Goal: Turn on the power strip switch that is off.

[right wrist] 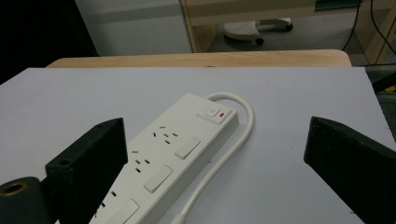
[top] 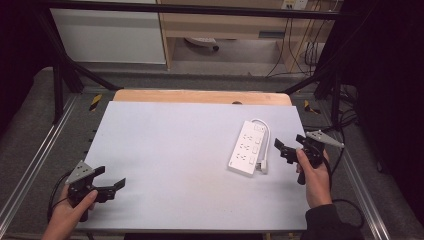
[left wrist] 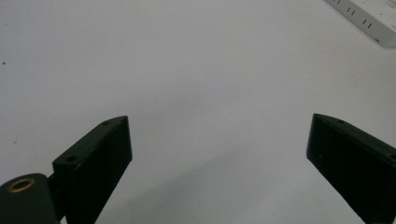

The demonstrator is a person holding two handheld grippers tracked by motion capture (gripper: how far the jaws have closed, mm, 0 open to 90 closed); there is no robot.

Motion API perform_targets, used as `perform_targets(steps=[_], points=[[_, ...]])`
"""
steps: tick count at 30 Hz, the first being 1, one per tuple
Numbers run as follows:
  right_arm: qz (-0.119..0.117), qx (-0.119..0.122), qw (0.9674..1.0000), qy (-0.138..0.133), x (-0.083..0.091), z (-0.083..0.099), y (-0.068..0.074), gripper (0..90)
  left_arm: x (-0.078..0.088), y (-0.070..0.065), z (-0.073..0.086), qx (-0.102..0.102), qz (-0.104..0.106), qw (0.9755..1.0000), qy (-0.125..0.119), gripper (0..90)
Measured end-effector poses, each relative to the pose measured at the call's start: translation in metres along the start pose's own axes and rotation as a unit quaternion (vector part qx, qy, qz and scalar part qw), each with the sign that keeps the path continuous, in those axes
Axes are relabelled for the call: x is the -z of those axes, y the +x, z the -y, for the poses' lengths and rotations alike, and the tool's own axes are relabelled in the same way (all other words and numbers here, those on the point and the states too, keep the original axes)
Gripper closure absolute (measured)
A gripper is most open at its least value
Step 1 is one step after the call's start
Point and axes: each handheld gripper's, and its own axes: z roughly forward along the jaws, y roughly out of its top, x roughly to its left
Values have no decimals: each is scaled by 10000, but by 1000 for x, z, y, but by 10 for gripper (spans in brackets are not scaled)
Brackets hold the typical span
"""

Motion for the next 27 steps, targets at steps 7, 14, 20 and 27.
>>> perform_targets(steps=[7, 14, 20, 27], points=[[-166, -11, 9998, -62, 10, 10, -2, 83, 0, 0, 0, -3, 7, 10000, -6, 69], [-190, 11, 9998, -22, 18, 20, -3, 88, 0, 0, 0, 3, 8, 10000, -2, 69], [-205, 24, 9998, 1, 23, 27, -4, 92, 0, 0, 0, 4, 7, 10000, -4, 69], [-286, 84, 9995, 79, 28, 36, -1, 91, 0, -1, 0, -3, 10, 10000, -7, 69]])
